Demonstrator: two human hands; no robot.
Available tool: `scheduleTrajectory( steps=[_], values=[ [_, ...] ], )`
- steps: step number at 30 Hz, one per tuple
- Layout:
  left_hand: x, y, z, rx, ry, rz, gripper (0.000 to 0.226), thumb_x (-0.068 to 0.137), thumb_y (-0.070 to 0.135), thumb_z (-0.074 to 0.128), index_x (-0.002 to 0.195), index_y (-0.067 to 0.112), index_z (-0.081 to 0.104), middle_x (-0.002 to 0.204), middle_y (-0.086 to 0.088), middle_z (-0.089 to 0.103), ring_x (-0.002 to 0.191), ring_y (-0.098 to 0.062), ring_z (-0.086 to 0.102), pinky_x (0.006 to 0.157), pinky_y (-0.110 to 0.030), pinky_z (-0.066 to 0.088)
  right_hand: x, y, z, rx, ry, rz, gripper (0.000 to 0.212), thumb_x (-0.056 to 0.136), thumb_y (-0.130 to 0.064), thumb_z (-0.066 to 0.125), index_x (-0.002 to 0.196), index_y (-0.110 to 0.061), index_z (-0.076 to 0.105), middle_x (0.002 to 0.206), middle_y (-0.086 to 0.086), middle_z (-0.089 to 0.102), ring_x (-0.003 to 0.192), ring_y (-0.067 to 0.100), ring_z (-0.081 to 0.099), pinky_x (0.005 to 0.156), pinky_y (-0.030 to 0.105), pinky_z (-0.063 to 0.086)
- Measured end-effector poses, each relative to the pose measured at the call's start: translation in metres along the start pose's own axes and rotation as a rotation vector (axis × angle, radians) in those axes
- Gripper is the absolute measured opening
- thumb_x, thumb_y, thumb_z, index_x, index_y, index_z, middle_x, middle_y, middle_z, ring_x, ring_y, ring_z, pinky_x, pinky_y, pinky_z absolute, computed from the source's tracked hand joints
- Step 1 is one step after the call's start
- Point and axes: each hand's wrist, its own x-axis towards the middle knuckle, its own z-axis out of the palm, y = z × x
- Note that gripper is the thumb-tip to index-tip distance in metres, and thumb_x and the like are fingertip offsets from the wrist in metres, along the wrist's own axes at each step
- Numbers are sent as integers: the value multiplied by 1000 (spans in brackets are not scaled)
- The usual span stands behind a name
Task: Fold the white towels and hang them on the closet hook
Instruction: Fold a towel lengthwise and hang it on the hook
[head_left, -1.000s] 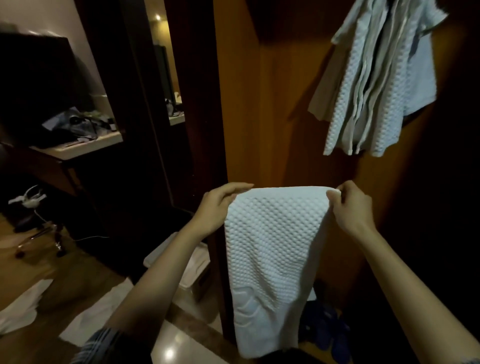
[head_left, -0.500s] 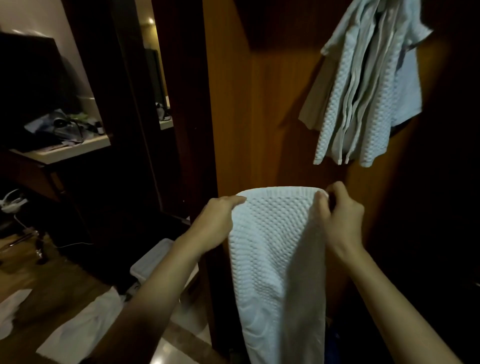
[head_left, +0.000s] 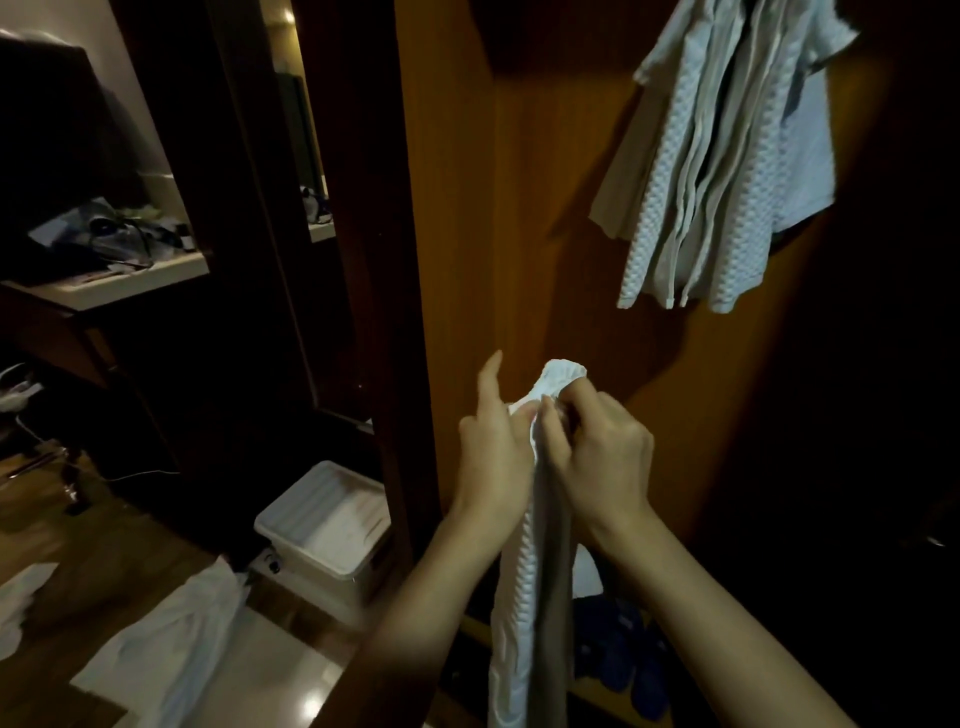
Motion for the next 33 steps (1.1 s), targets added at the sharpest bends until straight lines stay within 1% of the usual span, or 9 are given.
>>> scheduleTrajectory(
  steps=[3,8,11,14,18,21,25,29,33],
  values=[
    [-3,-4,-1,-75,57,-13,47,95,26,52,139,28,37,96,1,62,86,-9,61,68,-12,47,-7,-6,3,205,-97,171,18,90,-15,60,75,-7,55,56,4,55,45,17,50,43,33,40],
    [2,-18,-16,-247,43,-157,38,96,21,50,133,24,44,99,-9,67,85,-17,67,76,-37,57,-10,-9,-1,672,-515,462,11,97,-20,44,103,-25,52,82,-2,62,70,5,61,61,17,47],
    [-1,-28,-24,-253,0,-138,35,97,17,49,131,24,46,83,-1,67,67,-5,67,60,-23,55,-8,-2,-4,740,-701,397,23,95,-11,50,114,-22,51,84,3,63,73,13,66,74,29,55],
    [-7,-31,-25,-242,-62,-119,32,97,22,48,129,24,49,92,-2,69,74,-1,67,59,-16,51,-5,1,-1,410,-647,199,33,75,-21,77,102,-19,58,76,-7,62,69,5,62,64,16,50],
    [-12,-27,-24,-357,-167,-199,34,97,40,37,128,33,49,127,-14,57,96,-24,67,70,-27,54,-4,-1,-2,294,-440,117,32,62,-21,85,84,-14,64,78,-3,60,71,10,57,62,17,47],
    [-13,-31,-27,-454,-213,-234,35,96,30,46,131,32,49,102,-5,68,65,-10,69,54,-17,49,-2,0,-3,262,-416,90,32,60,-24,86,83,-13,65,84,-1,58,74,12,55,63,18,47],
    [-14,-37,-29,-479,-257,-225,42,95,17,52,133,31,45,66,5,68,57,-3,63,52,-14,47,2,1,-4,279,-425,101,35,59,-27,86,84,-13,66,93,0,53,80,13,53,67,22,50],
    [-14,-33,-28,-477,-241,-178,40,97,14,49,134,28,43,76,-1,72,65,-10,68,55,-17,50,5,0,-8,220,-456,34,39,63,-30,84,87,-9,62,98,3,52,81,17,55,68,33,53],
    [-9,-26,-28,-477,-216,-111,38,97,9,47,132,22,44,77,-5,71,66,-13,69,55,-20,52,11,0,-15,240,-422,-42,24,72,-15,79,87,-6,62,97,2,54,81,14,55,70,20,50]
  ],
)
